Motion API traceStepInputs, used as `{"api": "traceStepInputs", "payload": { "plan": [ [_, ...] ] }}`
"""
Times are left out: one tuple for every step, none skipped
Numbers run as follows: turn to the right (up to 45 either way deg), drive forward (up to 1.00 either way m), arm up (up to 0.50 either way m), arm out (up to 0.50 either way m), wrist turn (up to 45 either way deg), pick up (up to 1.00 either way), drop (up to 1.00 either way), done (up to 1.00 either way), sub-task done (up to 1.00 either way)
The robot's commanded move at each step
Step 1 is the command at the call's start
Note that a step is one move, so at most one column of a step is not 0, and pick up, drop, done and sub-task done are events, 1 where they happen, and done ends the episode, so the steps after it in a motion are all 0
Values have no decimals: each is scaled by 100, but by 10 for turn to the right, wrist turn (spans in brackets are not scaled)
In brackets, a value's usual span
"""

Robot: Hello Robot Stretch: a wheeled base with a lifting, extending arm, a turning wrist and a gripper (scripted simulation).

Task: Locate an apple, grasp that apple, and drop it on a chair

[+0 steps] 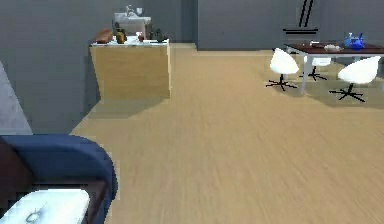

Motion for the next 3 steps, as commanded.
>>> {"api": "traceStepInputs", "payload": {
  "plan": [
    [0,100,0,0,0,0,0,0,0],
    [-60,0,0,0,0,0,0,0,0],
    [0,60,0,0,0,0,0,0,0]
  ]
}}
